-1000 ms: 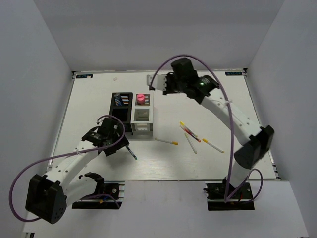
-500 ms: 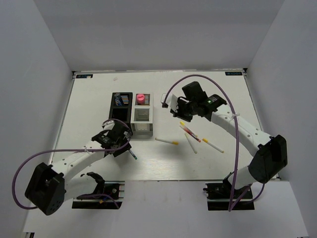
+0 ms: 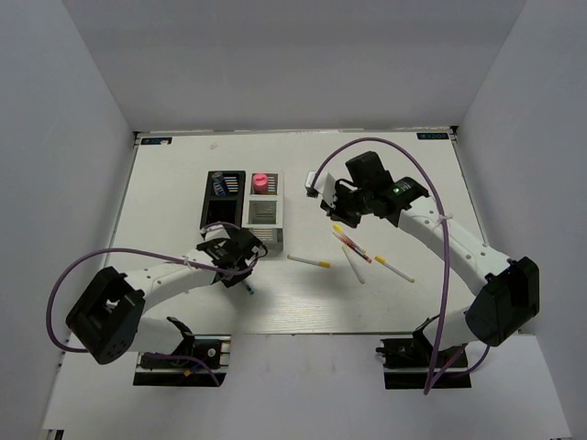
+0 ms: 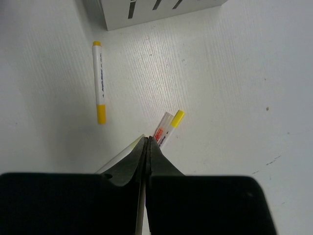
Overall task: Sort the stationery into containers
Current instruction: Pick up the pen from the center of the board.
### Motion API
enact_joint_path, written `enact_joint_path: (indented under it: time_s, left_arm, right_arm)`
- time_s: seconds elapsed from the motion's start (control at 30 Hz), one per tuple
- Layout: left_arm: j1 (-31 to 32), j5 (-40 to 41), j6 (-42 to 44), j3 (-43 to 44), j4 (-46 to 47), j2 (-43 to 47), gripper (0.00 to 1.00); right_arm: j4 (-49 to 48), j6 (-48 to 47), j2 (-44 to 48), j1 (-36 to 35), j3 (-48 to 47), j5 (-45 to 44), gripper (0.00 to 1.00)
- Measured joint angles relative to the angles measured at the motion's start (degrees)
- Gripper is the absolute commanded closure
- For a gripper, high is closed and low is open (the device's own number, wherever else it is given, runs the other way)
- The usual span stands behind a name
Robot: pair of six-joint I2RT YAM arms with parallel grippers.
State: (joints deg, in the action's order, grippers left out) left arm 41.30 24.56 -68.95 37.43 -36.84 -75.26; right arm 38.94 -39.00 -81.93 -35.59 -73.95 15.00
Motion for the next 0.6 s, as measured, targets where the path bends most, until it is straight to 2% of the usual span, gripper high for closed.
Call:
enact_joint_path:
  time_s: [0.3,0.37,0.43,0.47,0.6]
  left_arm:
    - [0.85,1.57,-2.27,-2.84,3.21,0.33,0.60]
    - [0.90,1.75,-2.34,-2.89,3.74,-0.07,0.64]
    - [0.92,2.16,-2.47,-2.64,4.55,-0.94,0.70]
    - [0.94,2.29,-2.45,-2.54,4.98,-1.31,0.77]
    - [1.22,2.56,-2.73,-2.97,6.16,-1.05,0.95]
  right_arm:
    - [-0.02,0.37,1.20,1.22,1.64,0.96,1.00]
    - [0.00,0.57,1.22,1.40,1.75,1.55,0.93]
    - [0.02,0.94,1.27,1.46,1.75,2.12,0.78]
    - [0.04,1.09,1.31,1.49,1.77,2.47,0.75]
    - [-0.02,1.29,1.77,1.60,2.43,3.96,0.71]
